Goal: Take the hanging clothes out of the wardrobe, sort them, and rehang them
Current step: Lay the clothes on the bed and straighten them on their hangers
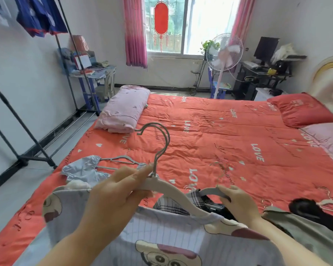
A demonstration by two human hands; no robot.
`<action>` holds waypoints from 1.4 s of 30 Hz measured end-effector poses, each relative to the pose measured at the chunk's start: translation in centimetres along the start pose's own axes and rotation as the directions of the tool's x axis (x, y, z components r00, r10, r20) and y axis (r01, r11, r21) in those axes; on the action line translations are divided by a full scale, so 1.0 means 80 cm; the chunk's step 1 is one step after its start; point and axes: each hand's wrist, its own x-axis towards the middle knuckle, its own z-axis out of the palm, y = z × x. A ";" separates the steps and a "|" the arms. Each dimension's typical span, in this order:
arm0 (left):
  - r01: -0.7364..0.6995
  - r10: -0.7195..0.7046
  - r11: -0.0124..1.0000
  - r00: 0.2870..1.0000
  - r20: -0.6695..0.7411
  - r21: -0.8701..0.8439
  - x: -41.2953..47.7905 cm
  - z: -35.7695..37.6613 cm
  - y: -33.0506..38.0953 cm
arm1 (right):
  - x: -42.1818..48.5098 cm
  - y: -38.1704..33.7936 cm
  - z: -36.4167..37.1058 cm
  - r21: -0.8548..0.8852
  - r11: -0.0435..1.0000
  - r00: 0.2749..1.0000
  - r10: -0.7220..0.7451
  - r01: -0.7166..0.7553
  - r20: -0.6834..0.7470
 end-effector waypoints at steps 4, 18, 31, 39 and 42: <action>0.000 0.000 1.000 1.000 0.010 0.021 0.015 0.047 -0.036 | 0.055 0.026 0.046 0.039 0.999 0.998 -0.004 0.001 0.064; 0.057 -0.060 0.998 0.995 0.078 0.032 0.023 0.119 -0.056 | 0.022 0.075 0.034 0.567 0.698 0.841 0.092 -0.437 0.534; 0.072 -0.081 0.988 0.995 0.057 0.134 0.008 0.026 0.059 | -0.154 -0.106 -0.155 0.422 0.905 0.997 -0.067 0.048 0.029; 0.043 -0.051 0.995 0.994 0.093 0.093 -0.067 -0.104 0.169 | -0.299 -0.263 -0.167 0.011 0.969 0.872 -0.217 0.246 -0.439; 0.016 -0.020 0.999 0.994 0.109 0.045 -0.099 -0.161 0.212 | -0.365 -0.302 -0.191 -0.081 0.968 0.805 -0.242 0.237 -0.542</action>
